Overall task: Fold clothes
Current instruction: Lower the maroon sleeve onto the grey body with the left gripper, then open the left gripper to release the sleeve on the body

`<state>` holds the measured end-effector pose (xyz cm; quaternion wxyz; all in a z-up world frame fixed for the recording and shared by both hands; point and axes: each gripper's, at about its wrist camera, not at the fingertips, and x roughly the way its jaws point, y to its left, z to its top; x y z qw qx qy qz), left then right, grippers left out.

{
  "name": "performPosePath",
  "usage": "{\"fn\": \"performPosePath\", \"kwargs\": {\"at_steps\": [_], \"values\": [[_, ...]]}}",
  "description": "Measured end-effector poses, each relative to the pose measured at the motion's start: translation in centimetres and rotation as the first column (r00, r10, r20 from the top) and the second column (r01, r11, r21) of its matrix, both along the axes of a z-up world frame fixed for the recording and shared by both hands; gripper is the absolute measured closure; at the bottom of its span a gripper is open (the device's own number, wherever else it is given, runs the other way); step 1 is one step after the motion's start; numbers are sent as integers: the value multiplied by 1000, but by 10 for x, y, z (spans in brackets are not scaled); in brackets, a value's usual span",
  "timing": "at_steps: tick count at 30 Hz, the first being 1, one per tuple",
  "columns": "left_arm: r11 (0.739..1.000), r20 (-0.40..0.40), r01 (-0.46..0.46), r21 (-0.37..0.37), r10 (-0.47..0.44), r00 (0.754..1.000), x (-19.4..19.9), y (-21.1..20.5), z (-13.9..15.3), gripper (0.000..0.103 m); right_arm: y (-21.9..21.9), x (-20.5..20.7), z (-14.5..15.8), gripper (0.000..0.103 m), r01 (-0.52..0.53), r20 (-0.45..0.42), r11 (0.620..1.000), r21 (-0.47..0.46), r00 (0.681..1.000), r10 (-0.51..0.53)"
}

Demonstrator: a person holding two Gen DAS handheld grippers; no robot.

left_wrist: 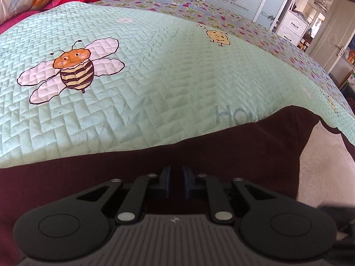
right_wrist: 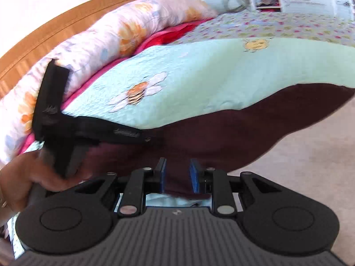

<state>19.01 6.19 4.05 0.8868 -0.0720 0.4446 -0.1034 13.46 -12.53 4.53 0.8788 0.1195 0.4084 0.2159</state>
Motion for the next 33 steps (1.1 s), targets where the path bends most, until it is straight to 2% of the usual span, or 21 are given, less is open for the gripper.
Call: {"fn": "performPosePath", "kwargs": {"at_steps": [1, 3, 5, 7, 10, 11, 12, 14, 15, 17, 19, 21, 23, 24, 26, 28, 31, 33], "values": [[1000, 6, -3, 2, 3, 1000, -1, -1, 0, 87, -1, 4, -8, 77, 2, -47, 1000, -5, 999, -2], [1000, 19, -1, 23, 0, 1000, -3, -4, 0, 87, -4, -4, -10, 76, -20, -27, 1000, 18, 999, 21], [999, 23, -2, 39, 2, 1000, -4, -7, 0, 87, -10, -8, -3, 76, -31, -36, 996, 86, 999, 34], [999, 21, -8, 42, 7, 1000, -4, -7, 1, 87, -22, -17, 14, 76, 18, 62, 995, 94, 998, -24], [1000, 22, -22, 19, 21, 1000, -5, -4, 0, 87, -38, -21, 29, 75, 105, 192, 994, 44, 975, -111], [1000, 23, -28, 10, 28, 999, -5, -3, -1, 87, -41, -18, 24, 73, 107, 188, 994, 35, 976, -112], [999, 19, -37, 0, 37, 999, -5, -2, -1, 87, -40, -11, 9, 68, 83, 145, 996, 12, 986, -84], [999, 13, -52, -15, 53, 999, -5, -1, -1, 88, -38, 2, -18, 68, 34, 60, 999, -29, 998, -32], [998, 10, -58, -19, 58, 998, -4, 0, 0, 88, -42, -2, -17, 68, 28, 78, 1000, -13, 997, -27], [998, 9, -65, -18, 65, 998, -4, -2, 0, 88, -46, 1, -7, 68, 35, 45, 999, 0, 998, -35], [997, 6, -76, -16, 76, 997, -5, -5, 3, 84, -53, -1, 7, 68, 62, 74, 997, 45, 995, -65], [996, 11, -86, 13, 86, 996, -8, -13, 9, 73, -60, -3, 19, 67, 102, 149, 993, 64, 983, -110], [994, 47, -94, 53, 91, 995, -15, -25, 19, 67, -69, 2, 17, 65, 151, 182, 986, 73, 970, -162], [995, 69, -89, 49, 86, 994, -19, -31, 24, 65, -76, 6, 13, 61, 169, 154, 983, 68, 972, -178], [997, 102, -71, 21, 68, 992, -23, -43, 34, 62, -81, 14, -17, 56, 169, 26, 985, 27, 985, -169], [999, 118, -33, -23, 36, 992, -24, -57, 42, 58, -87, 0, -33, 56, 148, 123, 986, 82, 980, -158], [998, 133, 55, -28, -51, 990, -21, -87, 48, 53, -95, -3, -22, 56, 153, 109, 980, 126, 980, -167], [992, 135, 124, -25, -120, 984, -18, -108, 47, 52, -105, -13, -10, 56, 193, 131, 969, 154, 968, -214]]}}
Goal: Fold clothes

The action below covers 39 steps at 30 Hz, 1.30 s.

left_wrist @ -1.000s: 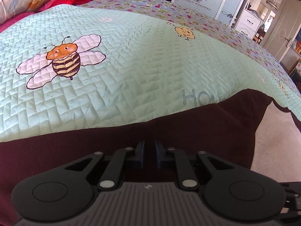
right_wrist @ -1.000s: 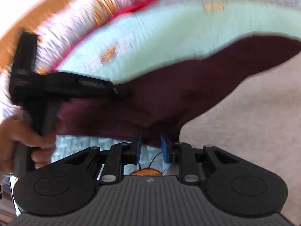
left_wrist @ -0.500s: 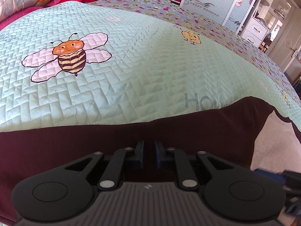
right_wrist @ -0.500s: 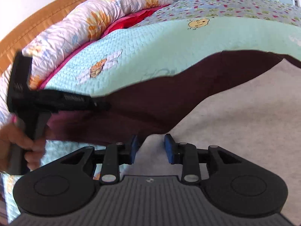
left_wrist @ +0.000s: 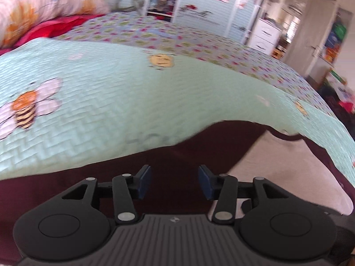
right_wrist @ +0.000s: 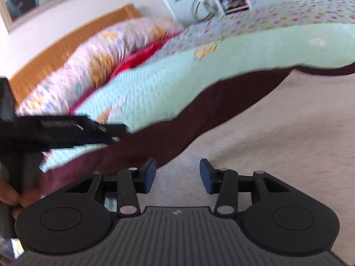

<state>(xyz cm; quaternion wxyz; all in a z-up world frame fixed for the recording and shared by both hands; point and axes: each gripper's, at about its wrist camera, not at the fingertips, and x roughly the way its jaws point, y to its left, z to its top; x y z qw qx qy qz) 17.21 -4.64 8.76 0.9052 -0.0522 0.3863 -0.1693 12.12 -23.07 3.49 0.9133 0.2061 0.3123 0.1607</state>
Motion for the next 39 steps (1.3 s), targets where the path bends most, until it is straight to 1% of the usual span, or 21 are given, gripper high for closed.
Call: {"fn": "performPosePath", "kwargs": {"at_steps": [3, 5, 7, 9, 11, 12, 14, 15, 17, 18, 20, 21, 23, 26, 27, 28, 29, 31, 32, 37, 39], "values": [[997, -23, 74, -28, -74, 997, 6, -28, -5, 52, -18, -18, 11, 56, 87, 21, 996, -10, 996, -87], [993, -26, 113, -28, -114, 993, 7, -46, -7, 52, -36, -23, 11, 56, 141, 17, 989, -44, 990, -140], [988, -29, 153, -31, -154, 988, 8, -65, -9, 52, -51, -26, 11, 56, 182, 25, 978, -104, 983, -180], [978, -36, 196, -71, -199, 979, 7, -81, -10, 52, -69, -25, 13, 56, 186, 41, 977, -107, 982, -183], [960, -57, 242, -140, -252, 966, 2, -100, -13, 52, -87, -17, 16, 56, 185, 56, 975, -119, 982, -180], [952, -71, 261, -158, -274, 959, 0, -110, -16, 52, -96, -12, 18, 56, 183, 63, 976, -121, 982, -177], [949, -120, 273, -156, -292, 949, 0, -130, -29, 51, -120, 5, 19, 56, 141, 46, 984, -105, 990, -137], [953, -156, 265, -144, -286, 945, 2, -138, -40, 51, -129, 15, 22, 55, 106, 45, 984, -140, 994, -100], [963, -153, 222, -152, -245, 957, 1, -143, -52, 50, -140, 37, 28, 53, 30, 60, 972, -234, 998, -17], [964, -153, 215, -159, -239, 959, 0, -143, -52, 47, -142, 49, 31, 51, -9, 73, 957, -291, 997, 31], [965, -153, 200, -172, -227, 962, -1, -144, -53, 47, -145, 78, 32, 44, -104, 65, 936, -337, 989, 133], [965, -153, 192, -179, -220, 963, -1, -145, -53, 47, -147, 93, 32, 43, -151, 52, 925, -350, 982, 180], [964, -164, 175, -198, -209, 964, -1, -143, -51, 47, -147, 118, 27, 43, -234, -10, 908, -349, 969, 246], [961, -194, 142, -235, -190, 962, 4, -135, -50, 47, -148, 155, 20, 43, -354, -103, 872, -337, 935, 340], [961, -204, 129, -245, -181, 962, 5, -133, -50, 47, -147, 163, 17, 43, -379, -131, 866, -327, 925, 356], [960, -212, 116, -253, -173, 962, 5, -130, -49, 47, -147, 170, 13, 43, -407, -160, 865, -293, 913, 375], [961, -218, 108, -256, -166, 962, 5, -128, -47, 47, -147, 172, 11, 45, -428, -175, 866, -259, 902, 394], [961, -228, 87, -264, -150, 962, 4, -122, -45, 47, -146, 176, 8, 67, -469, -201, 863, -189, 879, 433], [960, -233, 75, -268, -141, 962, 3, -119, -45, 47, -144, 175, 9, 71, -479, -206, 860, -176, 872, 444], [932, -288, -23, -361, -88, 954, -2, -97, -48, 46, -140, 141, 37, 71, -433, -79, 862, -264, 900, 428], [937, -289, -32, -349, -75, 954, -9, -93, -47, 46, -127, 110, 57, 71, -417, 6, 837, -354, 894, 448]]}}
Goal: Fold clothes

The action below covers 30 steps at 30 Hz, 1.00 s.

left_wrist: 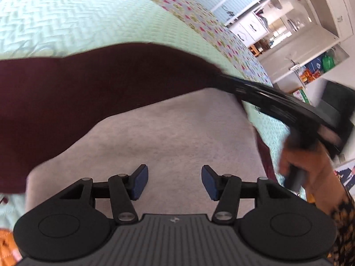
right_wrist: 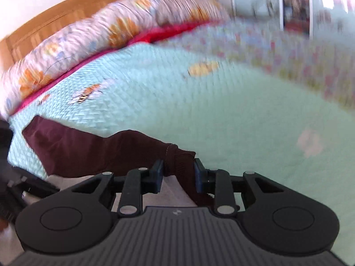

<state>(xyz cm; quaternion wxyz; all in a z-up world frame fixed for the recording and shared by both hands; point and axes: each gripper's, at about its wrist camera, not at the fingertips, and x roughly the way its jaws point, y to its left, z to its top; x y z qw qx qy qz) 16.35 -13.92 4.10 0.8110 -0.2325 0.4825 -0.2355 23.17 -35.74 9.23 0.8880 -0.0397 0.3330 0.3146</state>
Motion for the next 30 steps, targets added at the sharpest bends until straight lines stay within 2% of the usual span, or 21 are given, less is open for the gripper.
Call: {"fn": "performPosePath", "kwargs": {"at_steps": [3, 4, 6, 9, 10, 13, 15, 18, 20, 23, 25, 27, 30], "values": [[999, 18, 10, 47, -11, 1000, -13, 2, 3, 46, 22, -59, 26, 71, -56, 174, 995, -79, 982, 69], [998, 27, 17, 67, -19, 999, -17, 2, 5, 46, 27, -80, 31, 72, -78, 205, 993, -88, 974, 95], [994, 54, 42, 103, -48, 997, -27, -2, 7, 46, 37, -125, 36, 91, -126, 242, 986, -112, 959, 150], [984, 102, 78, 162, -96, 990, -39, -8, 5, 46, 44, -168, 28, 91, -144, 185, 986, -88, 970, 158], [978, 127, 93, 189, -118, 985, -42, -11, 5, 46, 47, -177, 23, 98, -138, 160, 987, -81, 976, 150], [959, 181, 123, 254, -172, 968, -50, -19, 6, 44, 45, -180, 11, 98, -98, 91, 994, -40, 991, 101], [957, 187, 125, 261, -177, 966, -51, -21, 6, 42, 42, -177, 8, 98, -67, 99, 997, -48, 993, 71], [978, 150, 100, 181, -128, 980, -48, -13, 5, 42, 38, -170, 7, 98, -24, 119, 997, -67, 992, 32], [992, 107, 72, 99, -82, 991, -45, -7, 4, 41, 40, -167, 4, 95, 33, 154, 991, -128, 988, -13], [999, 44, 28, -23, -27, 999, -44, 2, 2, 41, 40, -159, -13, 87, 75, 211, 961, -265, 977, -18], [998, 21, 4, -58, -3, 1000, -45, 6, -1, 41, 46, -153, -28, 86, 61, 287, 925, -374, 956, 53], [996, 6, -15, -85, 15, 1000, -46, 11, -3, 41, 55, -144, -43, 84, 38, 335, 870, -491, 931, 149], [995, 4, -17, -101, 18, 1000, -46, 12, -3, 41, 62, -132, -60, 72, 0, 357, 819, -574, 900, 250]]}}
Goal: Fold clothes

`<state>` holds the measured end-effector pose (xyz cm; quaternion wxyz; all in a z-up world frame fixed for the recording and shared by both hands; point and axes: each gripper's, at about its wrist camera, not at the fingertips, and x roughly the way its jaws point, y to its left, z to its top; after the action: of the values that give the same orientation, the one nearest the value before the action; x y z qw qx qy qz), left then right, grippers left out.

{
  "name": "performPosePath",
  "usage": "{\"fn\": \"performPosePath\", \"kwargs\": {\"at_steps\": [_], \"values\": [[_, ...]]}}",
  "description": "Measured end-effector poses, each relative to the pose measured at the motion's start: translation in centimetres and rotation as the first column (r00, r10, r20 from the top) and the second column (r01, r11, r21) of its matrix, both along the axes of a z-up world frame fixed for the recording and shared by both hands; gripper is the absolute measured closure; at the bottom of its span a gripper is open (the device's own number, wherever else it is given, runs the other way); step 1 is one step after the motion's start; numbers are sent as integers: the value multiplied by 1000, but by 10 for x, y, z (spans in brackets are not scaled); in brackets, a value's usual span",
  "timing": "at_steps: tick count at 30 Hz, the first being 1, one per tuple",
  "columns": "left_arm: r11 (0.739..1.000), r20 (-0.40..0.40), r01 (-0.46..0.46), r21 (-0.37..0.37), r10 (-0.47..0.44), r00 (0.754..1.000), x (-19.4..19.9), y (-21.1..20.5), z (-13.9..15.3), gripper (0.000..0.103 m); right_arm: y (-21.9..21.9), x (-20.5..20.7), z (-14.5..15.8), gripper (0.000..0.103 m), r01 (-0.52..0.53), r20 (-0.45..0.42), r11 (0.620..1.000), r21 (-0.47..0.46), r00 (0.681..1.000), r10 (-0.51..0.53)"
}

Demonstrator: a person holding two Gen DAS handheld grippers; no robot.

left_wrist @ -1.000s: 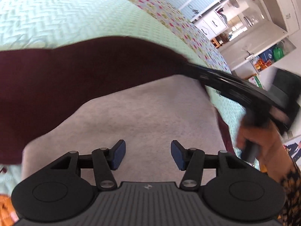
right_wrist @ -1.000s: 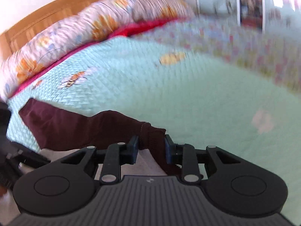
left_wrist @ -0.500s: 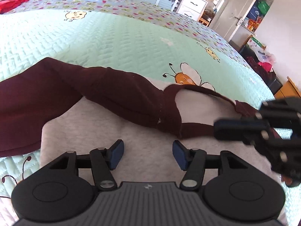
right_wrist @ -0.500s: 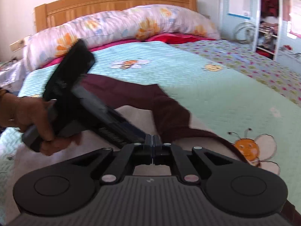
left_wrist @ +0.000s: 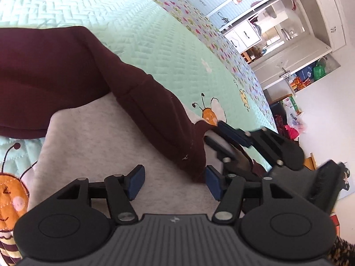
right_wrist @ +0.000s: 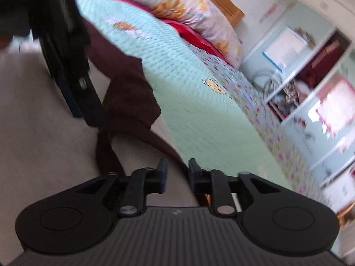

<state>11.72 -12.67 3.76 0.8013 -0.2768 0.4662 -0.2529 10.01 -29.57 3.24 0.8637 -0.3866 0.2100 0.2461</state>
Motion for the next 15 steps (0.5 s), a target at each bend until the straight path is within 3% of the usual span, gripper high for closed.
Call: {"fn": "performPosePath", "kwargs": {"at_steps": [3, 6, 11, 13, 14, 15], "values": [[1000, 1, -2, -6, 2, 1000, 1, -2, 0, 41, 4, 8, -4, 63, -53, 40, 998, -42, 998, 55], [1000, 1, 0, -7, 0, 1000, 1, -2, 0, 40, 10, 18, -1, 63, -61, 68, 997, -56, 996, 65], [1000, 0, 4, -5, -4, 1000, 2, -3, 0, 40, 22, 32, 2, 63, -86, 24, 995, -59, 996, 87], [1000, 2, 4, -2, -4, 1000, 2, -3, -1, 40, 26, 34, 1, 73, -97, 1, 994, -45, 995, 97], [1000, -2, -1, -9, 1, 1000, 2, -2, -2, 40, 26, 36, 4, 96, -96, -14, 995, -23, 995, 95], [1000, -5, -6, -17, 6, 1000, 3, -1, -3, 40, 26, 33, 14, 96, -89, -25, 996, 14, 996, 90]]}}
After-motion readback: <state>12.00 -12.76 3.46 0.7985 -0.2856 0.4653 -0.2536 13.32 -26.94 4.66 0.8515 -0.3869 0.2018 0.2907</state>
